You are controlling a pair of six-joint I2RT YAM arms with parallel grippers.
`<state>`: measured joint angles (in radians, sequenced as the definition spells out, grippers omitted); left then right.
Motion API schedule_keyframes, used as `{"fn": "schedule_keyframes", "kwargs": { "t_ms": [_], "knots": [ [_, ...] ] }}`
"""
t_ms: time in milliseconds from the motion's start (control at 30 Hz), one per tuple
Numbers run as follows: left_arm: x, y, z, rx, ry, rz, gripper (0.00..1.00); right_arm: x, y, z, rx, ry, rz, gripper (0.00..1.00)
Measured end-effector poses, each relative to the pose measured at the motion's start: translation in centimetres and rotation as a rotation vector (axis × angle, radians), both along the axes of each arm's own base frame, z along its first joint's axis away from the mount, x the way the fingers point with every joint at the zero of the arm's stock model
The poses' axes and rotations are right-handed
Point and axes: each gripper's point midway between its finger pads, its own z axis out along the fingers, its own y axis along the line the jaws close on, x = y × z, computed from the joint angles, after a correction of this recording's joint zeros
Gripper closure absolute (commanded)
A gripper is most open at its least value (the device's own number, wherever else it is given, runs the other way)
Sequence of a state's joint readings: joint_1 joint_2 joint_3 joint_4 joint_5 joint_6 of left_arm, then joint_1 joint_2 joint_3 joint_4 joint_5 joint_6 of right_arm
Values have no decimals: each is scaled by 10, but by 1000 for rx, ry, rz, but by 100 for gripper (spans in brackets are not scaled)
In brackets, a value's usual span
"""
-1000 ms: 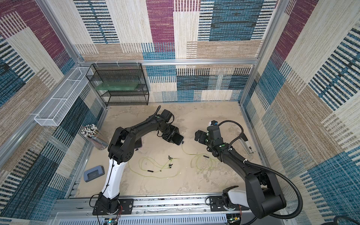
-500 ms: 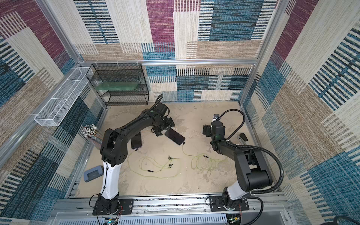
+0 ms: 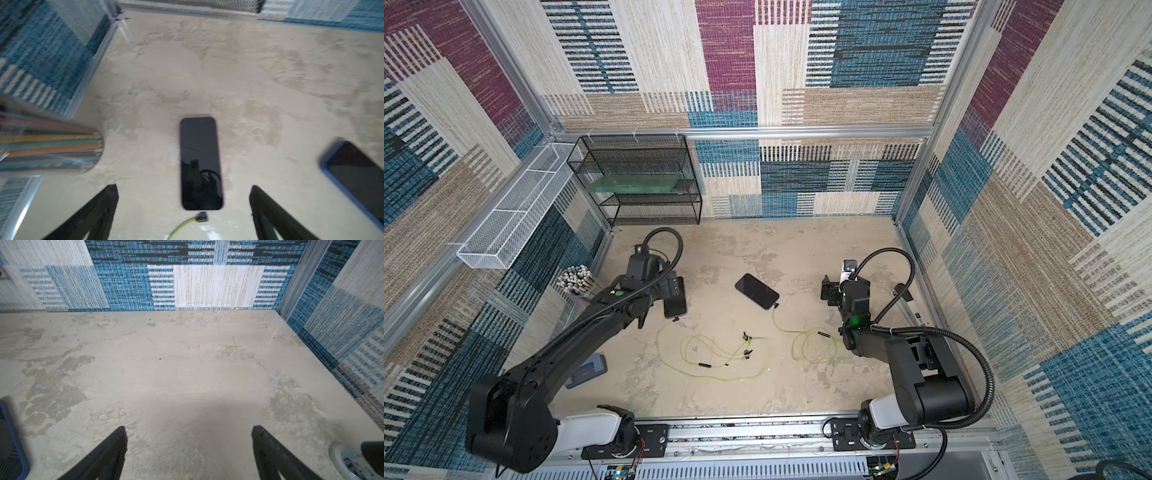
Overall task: Plug wired earphones into phones
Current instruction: Reset both arms
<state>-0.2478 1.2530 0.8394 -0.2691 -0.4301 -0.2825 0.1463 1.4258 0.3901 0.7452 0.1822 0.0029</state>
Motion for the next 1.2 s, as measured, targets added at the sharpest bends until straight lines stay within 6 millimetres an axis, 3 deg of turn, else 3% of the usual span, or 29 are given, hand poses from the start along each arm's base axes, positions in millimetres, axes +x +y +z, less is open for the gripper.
{"fn": "schedule_keyframes", "kwargs": {
  "t_ms": [67, 167, 500, 633, 700, 933, 1033, 1100, 1200],
  "knots": [
    [-10, 20, -16, 35, -15, 28, 1, -8, -1, 4, 9, -28, 8, 5],
    [-13, 35, -29, 61, -43, 43, 1, -15, -5, 9, 25, -60, 1, 5],
    [18, 62, -62, 128, -116, 49, 1, -19, -7, 19, 42, -112, -8, 5],
    [17, 74, -78, 104, -147, 68, 1, -20, -10, 19, 50, -115, -23, 5],
    [13, 75, -84, 92, -148, 63, 1, -19, -14, 19, 52, -116, -30, 5],
    [29, 64, -70, 37, -236, -5, 1, -14, -40, 18, 17, -116, -77, 5],
    [32, 59, -71, 32, -241, -33, 1, -11, -46, 1, 20, -109, -83, 5],
    [32, 56, -77, 21, -253, -51, 1, -20, -50, -15, 26, -80, -77, 5],
    [28, 55, -84, 22, -233, -55, 1, -18, -53, -9, 37, -110, -86, 5]
  ]
}}
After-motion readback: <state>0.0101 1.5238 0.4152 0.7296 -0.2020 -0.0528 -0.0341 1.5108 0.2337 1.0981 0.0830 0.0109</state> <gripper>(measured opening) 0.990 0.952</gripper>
